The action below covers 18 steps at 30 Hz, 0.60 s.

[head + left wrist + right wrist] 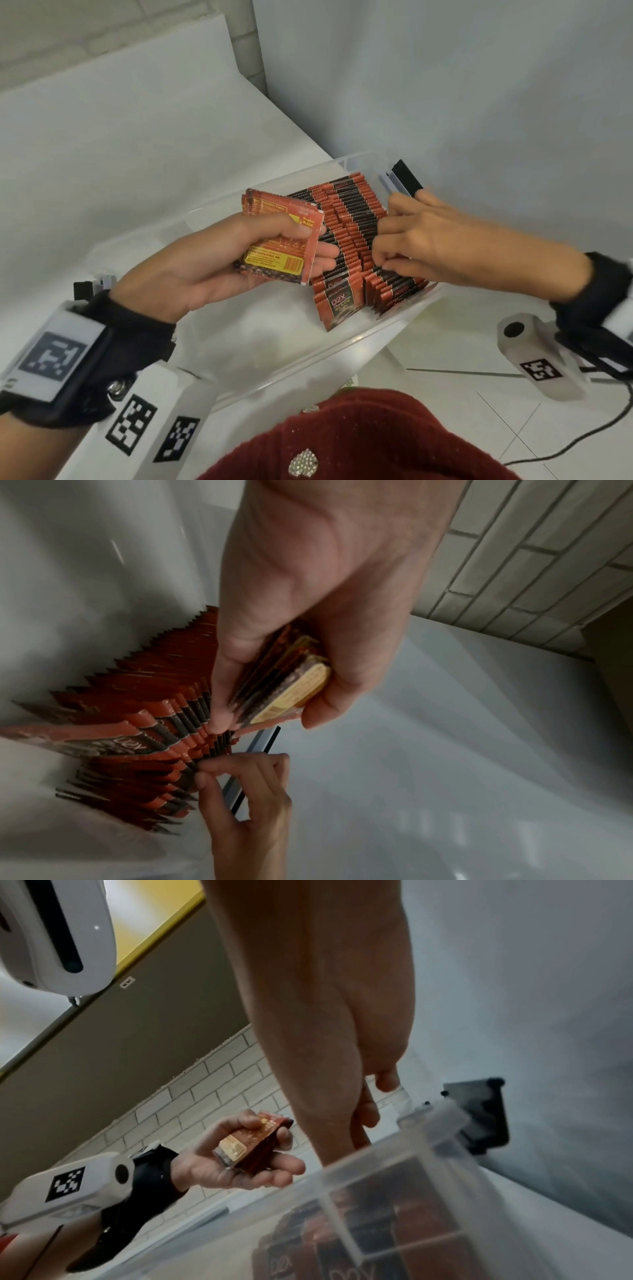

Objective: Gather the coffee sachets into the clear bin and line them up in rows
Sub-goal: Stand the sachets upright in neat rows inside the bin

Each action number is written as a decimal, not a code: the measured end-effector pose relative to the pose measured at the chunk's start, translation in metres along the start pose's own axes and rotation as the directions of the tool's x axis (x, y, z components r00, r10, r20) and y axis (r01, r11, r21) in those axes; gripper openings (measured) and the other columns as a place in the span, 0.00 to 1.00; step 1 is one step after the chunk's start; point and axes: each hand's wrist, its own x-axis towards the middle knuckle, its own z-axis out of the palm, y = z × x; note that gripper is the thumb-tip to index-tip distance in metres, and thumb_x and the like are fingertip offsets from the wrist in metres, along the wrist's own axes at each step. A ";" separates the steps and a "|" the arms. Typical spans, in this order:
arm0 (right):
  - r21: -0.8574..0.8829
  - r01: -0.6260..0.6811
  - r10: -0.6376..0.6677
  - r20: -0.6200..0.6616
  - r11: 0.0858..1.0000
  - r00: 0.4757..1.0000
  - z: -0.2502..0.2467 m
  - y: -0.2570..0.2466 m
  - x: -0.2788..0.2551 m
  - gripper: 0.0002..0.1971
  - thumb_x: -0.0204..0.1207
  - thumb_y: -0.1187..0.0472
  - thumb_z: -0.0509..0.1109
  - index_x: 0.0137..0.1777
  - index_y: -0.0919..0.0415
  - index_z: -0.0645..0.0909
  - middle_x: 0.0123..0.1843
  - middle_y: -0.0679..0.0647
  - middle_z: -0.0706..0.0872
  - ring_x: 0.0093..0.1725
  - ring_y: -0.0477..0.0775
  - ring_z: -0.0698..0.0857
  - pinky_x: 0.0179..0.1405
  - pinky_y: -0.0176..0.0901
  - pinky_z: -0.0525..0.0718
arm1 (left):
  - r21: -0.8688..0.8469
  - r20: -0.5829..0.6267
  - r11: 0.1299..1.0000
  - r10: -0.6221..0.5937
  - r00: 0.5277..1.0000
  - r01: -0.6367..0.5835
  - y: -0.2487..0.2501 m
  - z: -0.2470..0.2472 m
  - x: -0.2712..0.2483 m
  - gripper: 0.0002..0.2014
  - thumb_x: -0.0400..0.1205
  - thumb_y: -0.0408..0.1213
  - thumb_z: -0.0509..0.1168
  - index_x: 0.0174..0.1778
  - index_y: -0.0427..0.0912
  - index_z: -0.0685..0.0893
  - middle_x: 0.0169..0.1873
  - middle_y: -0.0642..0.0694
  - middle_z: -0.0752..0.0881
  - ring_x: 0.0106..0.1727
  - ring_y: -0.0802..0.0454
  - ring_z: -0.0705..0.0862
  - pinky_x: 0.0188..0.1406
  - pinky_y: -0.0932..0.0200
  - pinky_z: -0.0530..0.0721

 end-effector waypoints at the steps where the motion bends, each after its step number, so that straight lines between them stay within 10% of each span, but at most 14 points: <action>1: 0.020 -0.005 0.005 0.016 1.000 1.000 0.002 -0.001 0.001 0.08 0.75 0.50 0.61 0.37 0.50 0.77 0.37 0.37 0.70 0.44 0.42 0.59 0.39 0.39 0.51 | -0.003 0.002 1.000 0.003 1.000 -0.003 0.000 0.000 0.001 0.24 0.68 0.34 0.67 0.61 0.31 0.81 0.53 0.30 0.88 0.55 0.38 0.89 0.55 0.52 0.86; 10: 0.057 -0.067 0.053 0.229 0.996 0.972 0.000 0.006 0.007 0.04 0.76 0.53 0.69 0.43 0.51 0.78 0.36 0.32 0.67 0.44 0.37 0.53 0.39 0.39 0.55 | 0.032 0.059 0.999 -0.032 0.998 0.030 -0.002 0.006 0.006 0.21 0.70 0.32 0.69 0.59 0.30 0.81 0.52 0.28 0.88 0.56 0.36 0.88 0.58 0.47 0.84; 18: 0.041 -0.009 0.006 0.063 0.999 0.998 0.006 0.011 0.003 0.08 0.68 0.55 0.80 0.37 0.48 0.82 0.36 0.33 0.70 0.44 0.37 0.53 0.39 0.29 0.55 | 0.142 0.073 0.984 -0.118 0.990 0.107 -0.019 0.034 0.018 0.18 0.71 0.32 0.69 0.58 0.35 0.83 0.57 0.30 0.86 0.61 0.35 0.85 0.57 0.50 0.84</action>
